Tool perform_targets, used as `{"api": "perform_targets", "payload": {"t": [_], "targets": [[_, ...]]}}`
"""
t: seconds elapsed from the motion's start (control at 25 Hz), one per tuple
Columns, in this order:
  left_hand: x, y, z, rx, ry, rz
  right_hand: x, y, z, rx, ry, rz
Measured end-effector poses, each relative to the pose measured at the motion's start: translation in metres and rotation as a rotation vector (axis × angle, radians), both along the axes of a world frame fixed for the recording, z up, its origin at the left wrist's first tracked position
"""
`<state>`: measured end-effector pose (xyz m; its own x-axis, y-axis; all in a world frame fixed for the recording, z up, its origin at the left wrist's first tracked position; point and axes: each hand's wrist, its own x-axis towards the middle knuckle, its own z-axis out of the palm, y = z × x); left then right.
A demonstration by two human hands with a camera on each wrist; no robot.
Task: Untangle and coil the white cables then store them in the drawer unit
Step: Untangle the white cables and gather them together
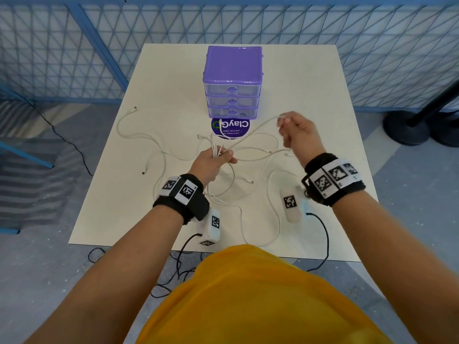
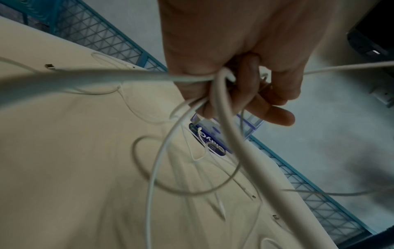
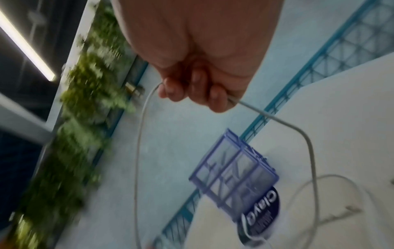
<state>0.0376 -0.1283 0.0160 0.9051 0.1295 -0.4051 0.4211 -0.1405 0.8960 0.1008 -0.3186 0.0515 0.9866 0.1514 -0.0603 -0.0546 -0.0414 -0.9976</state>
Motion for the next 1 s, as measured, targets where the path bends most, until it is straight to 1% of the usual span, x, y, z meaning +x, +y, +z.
{"api": "perform_targets", "payload": {"t": [0.12, 0.2, 0.32, 0.4, 0.48, 0.56, 0.6, 0.64, 0.68, 0.72, 0.76, 0.84, 0.92, 1.0], "targets": [[-0.003, 0.007, -0.002, 0.001, 0.048, -0.002, 0.017, -0.019, 0.019, 0.174, -0.013, -0.24], [-0.006, 0.012, -0.003, 0.005, 0.052, -0.004, 0.023, -0.032, 0.024, 0.197, -0.022, -0.347], [-0.006, 0.021, -0.003, -0.033, 0.029, 0.063, 0.033, -0.048, 0.015, 0.141, 0.026, -0.464], [-0.005, 0.025, -0.001, -0.057, 0.004, 0.099, 0.036, -0.056, -0.001, -0.016, 0.123, -0.469], [-0.006, 0.026, -0.002, -0.055, -0.012, 0.126, 0.034, -0.062, -0.021, -0.323, 0.196, -0.404], [-0.006, 0.026, -0.005, -0.028, -0.006, 0.153, 0.022, -0.06, -0.034, -0.637, 0.19, -0.326], [-0.007, 0.025, -0.005, -0.017, -0.004, 0.16, 0.015, -0.054, -0.036, -0.729, 0.121, -0.269], [-0.006, 0.024, -0.006, -0.01, -0.006, 0.161, 0.009, -0.043, -0.035, -0.775, 0.016, -0.185], [-0.006, 0.021, -0.006, -0.004, -0.006, 0.16, 0.003, -0.031, -0.032, -0.813, -0.096, -0.086], [-0.006, 0.019, -0.005, 0.002, -0.011, 0.162, -0.002, -0.019, -0.027, -0.892, -0.192, 0.031], [-0.005, 0.016, -0.003, 0.013, -0.02, 0.171, -0.007, -0.009, -0.022, -1.016, -0.251, 0.161], [-0.004, 0.011, -0.002, 0.033, -0.05, 0.202, -0.014, 0.007, -0.016, -1.244, -0.28, 0.394], [-0.003, 0.007, 0.001, 0.041, -0.086, 0.202, -0.019, 0.018, -0.016, -1.336, -0.311, 0.506], [-0.002, 0.0, 0.005, 0.054, -0.115, 0.129, -0.023, 0.028, -0.019, -1.301, -0.345, 0.554]]}}
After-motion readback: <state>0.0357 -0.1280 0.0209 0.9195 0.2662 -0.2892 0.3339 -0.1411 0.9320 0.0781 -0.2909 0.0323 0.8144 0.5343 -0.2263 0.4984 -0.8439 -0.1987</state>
